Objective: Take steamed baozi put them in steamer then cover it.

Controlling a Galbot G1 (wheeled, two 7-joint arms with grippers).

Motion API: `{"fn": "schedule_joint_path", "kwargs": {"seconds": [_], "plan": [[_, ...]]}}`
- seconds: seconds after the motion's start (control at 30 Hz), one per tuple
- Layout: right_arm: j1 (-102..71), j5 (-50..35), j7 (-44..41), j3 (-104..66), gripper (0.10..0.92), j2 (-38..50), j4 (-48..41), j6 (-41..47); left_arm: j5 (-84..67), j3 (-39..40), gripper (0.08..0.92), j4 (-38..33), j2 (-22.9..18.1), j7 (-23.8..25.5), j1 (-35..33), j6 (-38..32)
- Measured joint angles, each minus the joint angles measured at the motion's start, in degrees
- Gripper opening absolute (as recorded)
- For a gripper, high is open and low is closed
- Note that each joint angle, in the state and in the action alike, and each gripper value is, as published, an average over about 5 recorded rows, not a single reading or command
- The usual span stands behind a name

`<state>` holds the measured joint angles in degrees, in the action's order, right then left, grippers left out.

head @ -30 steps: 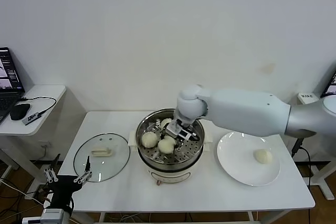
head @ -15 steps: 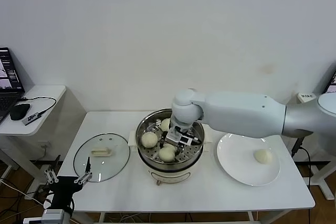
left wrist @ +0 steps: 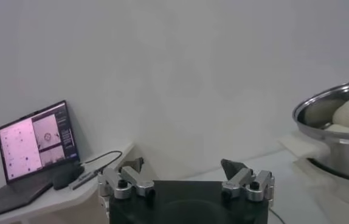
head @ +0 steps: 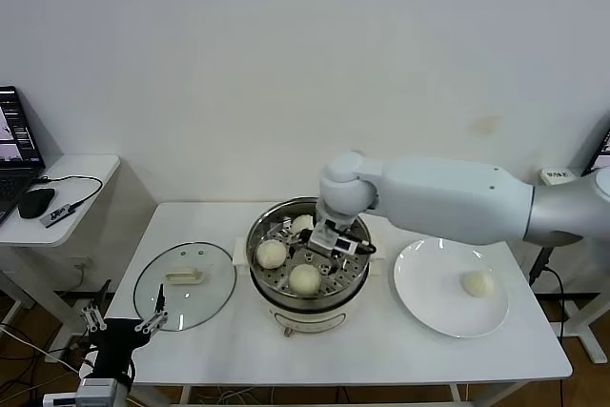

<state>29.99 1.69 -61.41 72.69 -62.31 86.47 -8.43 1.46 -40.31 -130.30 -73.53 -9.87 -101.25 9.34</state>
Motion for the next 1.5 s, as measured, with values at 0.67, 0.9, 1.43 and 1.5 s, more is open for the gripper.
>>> {"fn": "schedule_joint_path", "kwargs": {"seconds": [0.67, 0.9, 1.43, 1.5], "plan": [[-2.4, -2.5, -1.9, -11.1, 0.823, 21.8, -0.4, 15.1, 0.4, 1.2, 0.823, 1.0, 2.4, 0.2, 1.7, 0.2], [-9.6, -0.6, -2.5, -16.6, 0.823, 30.3, -1.9, 17.8, 0.9, 2.4, 0.823, 1.4, 2.9, 0.3, 2.1, 0.3], [-33.9, 8.4, -1.7, -35.1, 0.823, 34.6, -10.1, 18.1, 1.0, 1.9, 0.823, 1.5, 3.4, 0.4, 1.5, 0.6], [-35.7, 9.4, -1.5, -36.6, 0.823, 33.8, -11.7, 17.8, 1.0, 1.7, 0.823, 1.4, 3.3, 0.4, 1.3, 0.6]]}}
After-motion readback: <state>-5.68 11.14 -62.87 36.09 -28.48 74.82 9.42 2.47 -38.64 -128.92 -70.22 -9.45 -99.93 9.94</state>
